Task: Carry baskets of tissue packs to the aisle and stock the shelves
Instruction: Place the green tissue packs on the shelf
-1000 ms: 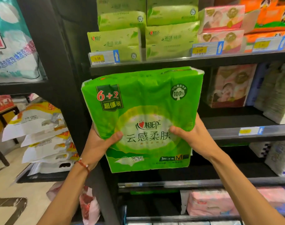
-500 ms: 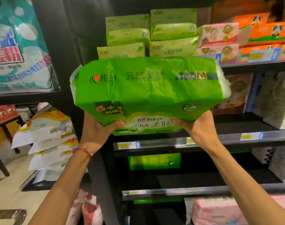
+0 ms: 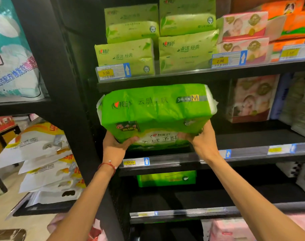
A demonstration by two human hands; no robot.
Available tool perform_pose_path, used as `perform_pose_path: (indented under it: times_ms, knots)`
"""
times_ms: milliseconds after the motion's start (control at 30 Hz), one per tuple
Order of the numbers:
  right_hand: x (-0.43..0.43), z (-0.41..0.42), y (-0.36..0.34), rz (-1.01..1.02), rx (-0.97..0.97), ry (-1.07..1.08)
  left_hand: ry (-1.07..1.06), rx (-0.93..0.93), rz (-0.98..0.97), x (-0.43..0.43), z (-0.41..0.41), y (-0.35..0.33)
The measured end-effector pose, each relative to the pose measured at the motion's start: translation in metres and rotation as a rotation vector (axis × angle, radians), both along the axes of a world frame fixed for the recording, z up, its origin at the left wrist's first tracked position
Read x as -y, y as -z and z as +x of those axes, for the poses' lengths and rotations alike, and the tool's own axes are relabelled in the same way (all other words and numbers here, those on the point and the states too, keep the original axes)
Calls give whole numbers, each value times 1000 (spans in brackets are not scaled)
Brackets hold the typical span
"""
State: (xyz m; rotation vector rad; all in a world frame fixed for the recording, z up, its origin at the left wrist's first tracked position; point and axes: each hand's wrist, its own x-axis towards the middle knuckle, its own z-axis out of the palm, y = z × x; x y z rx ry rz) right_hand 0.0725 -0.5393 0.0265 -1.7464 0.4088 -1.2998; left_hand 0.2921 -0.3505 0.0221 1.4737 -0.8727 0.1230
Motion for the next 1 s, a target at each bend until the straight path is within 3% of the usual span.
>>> perform_pose_path:
  times_ms: [333, 500, 667, 800, 1000]
  knots:
    - [17, 18, 3, 41, -20, 8, 51, -56, -52, 17, 12, 1]
    - [16, 11, 8, 155, 17, -7, 101, 7, -123, 13, -1, -8]
    - [20, -5, 7, 251, 35, -56, 150, 157, -87, 3, -19, -30]
    - [13, -20, 6, 266, -21, -74, 51, 342, -117, -6, -54, -46]
    - [-21, -57, 11, 214, 55, 289, -251, 871, 23, -9, -101, -56]
